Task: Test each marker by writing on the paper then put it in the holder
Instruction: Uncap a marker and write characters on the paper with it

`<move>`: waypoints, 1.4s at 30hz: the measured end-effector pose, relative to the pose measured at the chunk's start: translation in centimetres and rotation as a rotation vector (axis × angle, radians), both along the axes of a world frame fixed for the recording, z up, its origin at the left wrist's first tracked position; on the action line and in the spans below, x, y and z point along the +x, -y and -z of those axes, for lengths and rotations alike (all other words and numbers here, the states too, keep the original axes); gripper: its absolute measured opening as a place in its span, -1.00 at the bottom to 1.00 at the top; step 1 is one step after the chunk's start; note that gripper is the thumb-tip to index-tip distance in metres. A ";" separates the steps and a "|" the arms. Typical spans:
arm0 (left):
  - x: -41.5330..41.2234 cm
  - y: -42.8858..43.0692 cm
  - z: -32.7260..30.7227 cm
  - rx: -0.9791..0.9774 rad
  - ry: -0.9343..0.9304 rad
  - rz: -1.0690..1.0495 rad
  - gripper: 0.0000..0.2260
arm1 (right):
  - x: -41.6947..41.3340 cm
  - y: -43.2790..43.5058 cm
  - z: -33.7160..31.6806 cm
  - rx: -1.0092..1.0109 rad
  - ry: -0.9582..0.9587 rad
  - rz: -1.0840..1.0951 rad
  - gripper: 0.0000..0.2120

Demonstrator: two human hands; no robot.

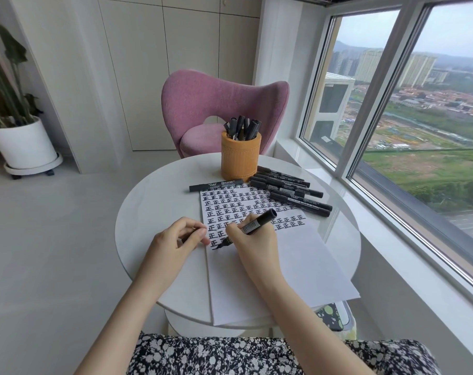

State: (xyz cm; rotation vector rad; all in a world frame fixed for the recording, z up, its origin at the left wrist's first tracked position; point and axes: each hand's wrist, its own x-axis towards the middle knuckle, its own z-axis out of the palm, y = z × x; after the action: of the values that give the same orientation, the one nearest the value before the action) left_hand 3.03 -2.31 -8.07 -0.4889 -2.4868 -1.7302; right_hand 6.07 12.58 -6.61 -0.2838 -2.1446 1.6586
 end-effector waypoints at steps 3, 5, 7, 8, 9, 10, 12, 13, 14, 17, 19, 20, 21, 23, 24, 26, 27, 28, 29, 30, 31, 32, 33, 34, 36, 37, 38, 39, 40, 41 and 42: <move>0.0 0.0 0.0 0.000 0.002 -0.001 -0.95 | 0.0 0.0 -0.1 -0.028 0.002 -0.004 -0.76; 0.0 0.0 0.0 0.005 0.006 0.000 -0.95 | 0.0 0.0 -0.1 -0.018 0.000 -0.017 -0.72; 0.0 0.0 0.0 0.006 0.006 0.002 -0.96 | 0.0 0.1 -0.1 0.001 -0.001 -0.030 -0.69; 0.0 0.0 0.0 0.005 0.005 0.001 -0.96 | 0.0 0.1 -0.1 0.009 0.001 -0.034 -0.69; 0.0 0.0 0.0 0.004 0.005 0.000 -0.96 | 0.0 0.1 -0.1 0.013 0.005 -0.035 -0.70; 0.1 0.0 0.0 0.003 0.007 -0.002 -0.96 | 0.1 0.1 -0.1 0.016 0.010 -0.035 -0.71; 0.1 0.0 -0.1 0.004 0.012 -0.002 -0.95 | 0.1 0.1 -0.1 0.013 0.021 -0.037 -0.73; 0.1 0.0 0.0 0.005 0.012 -0.002 -0.95 | 0.1 0.1 -0.1 0.013 0.024 -0.038 -0.74; 0.1 0.0 0.0 0.005 0.013 -0.003 -0.95 | 0.1 0.1 -0.1 0.017 0.025 -0.040 -0.75; 0.0 0.0 0.0 -0.002 0.011 -0.005 -0.96 | 0.0 0.0 -0.1 0.027 0.024 -0.041 -0.76; 0.0 0.0 0.0 -0.005 0.012 -0.004 -0.96 | 0.0 0.0 -0.1 0.025 0.025 -0.042 -0.76; 0.0 0.1 0.0 -0.003 0.014 -0.004 -0.96 | 0.1 0.0 -0.1 0.022 0.025 -0.044 -0.77; 0.0 0.1 0.0 -0.001 0.017 -0.003 -0.96 | 0.1 0.0 -0.1 0.017 0.025 -0.045 -0.77; 0.1 0.1 0.0 -0.003 0.018 -0.001 -0.96 | 0.1 -0.1 -0.2 -0.001 0.021 -0.042 -0.78; 0.1 0.1 0.0 -0.004 0.017 -0.002 -0.96 | 0.1 -0.1 -0.2 -0.014 0.018 -0.038 -0.78; 0.0 0.1 0.0 -0.004 0.016 -0.005 -0.96 | 0.1 -0.2 -0.2 -0.035 0.012 -0.032 -0.77; 0.0 0.1 0.0 -0.002 0.017 -0.006 -0.96 | 0.1 -0.2 -0.2 -0.033 0.008 -0.033 -0.76; 0.0 0.1 0.0 0.000 0.017 -0.007 -0.96 | 0.1 -0.1 -0.2 -0.023 0.005 -0.035 -0.74; 0.0 0.1 0.0 0.002 0.016 -0.006 -0.96 | 0.1 -0.1 -0.1 -0.009 0.002 -0.036 -0.73; 0.0 0.0 0.0 0.003 0.016 -0.005 -0.96 | 0.1 0.0 -0.1 0.003 0.001 -0.037 -0.72; 0.0 0.0 0.0 0.004 0.015 -0.004 -0.97 | 0.1 0.0 -0.1 0.009 0.001 -0.035 -0.71; 0.0 0.0 0.0 0.004 0.014 -0.003 -0.97 | 0.1 0.0 -0.1 0.013 0.001 -0.032 -0.72; 0.0 0.0 0.0 0.005 0.014 -0.003 -0.97 | 0.1 0.0 -0.1 0.015 0.000 -0.028 -0.72; 0.0 0.0 0.0 0.006 0.013 -0.002 -0.97 | 0.1 0.0 -0.1 0.016 -0.003 -0.025 -0.73; 0.0 0.0 0.0 0.007 0.013 -0.001 -0.97 | 0.1 0.0 -0.1 0.018 -0.009 -0.023 -0.74; 0.0 0.0 0.0 0.008 0.013 -0.001 -0.96 | 0.2 0.0 -0.1 0.017 -0.011 -0.022 -0.75; 0.0 0.0 0.0 0.010 0.014 -0.001 -0.96 | 0.2 0.0 -0.2 0.010 -0.011 -0.022 -0.75; 0.0 0.0 0.0 0.012 0.014 -0.001 -0.96 | 0.2 0.0 -0.2 -0.001 -0.009 -0.021 -0.76; 0.0 0.0 0.0 0.013 0.012 -0.002 -0.96 | 0.2 0.0 -0.2 -0.015 -0.009 -0.022 -0.77; 0.1 -0.1 0.0 0.013 0.009 -0.003 -0.96 | 0.2 -0.1 -0.2 -0.027 -0.012 -0.024 -0.77; 0.1 -0.1 -0.1 0.013 0.007 -0.004 -0.96 | 0.2 -0.1 -0.3 -0.033 -0.017 -0.028 -0.77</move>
State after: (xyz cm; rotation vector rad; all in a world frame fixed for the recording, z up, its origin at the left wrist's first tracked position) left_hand 3.11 -2.25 -8.00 -0.4780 -2.4775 -1.7490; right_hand 6.28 12.65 -6.33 -0.2496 -2.1204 1.7070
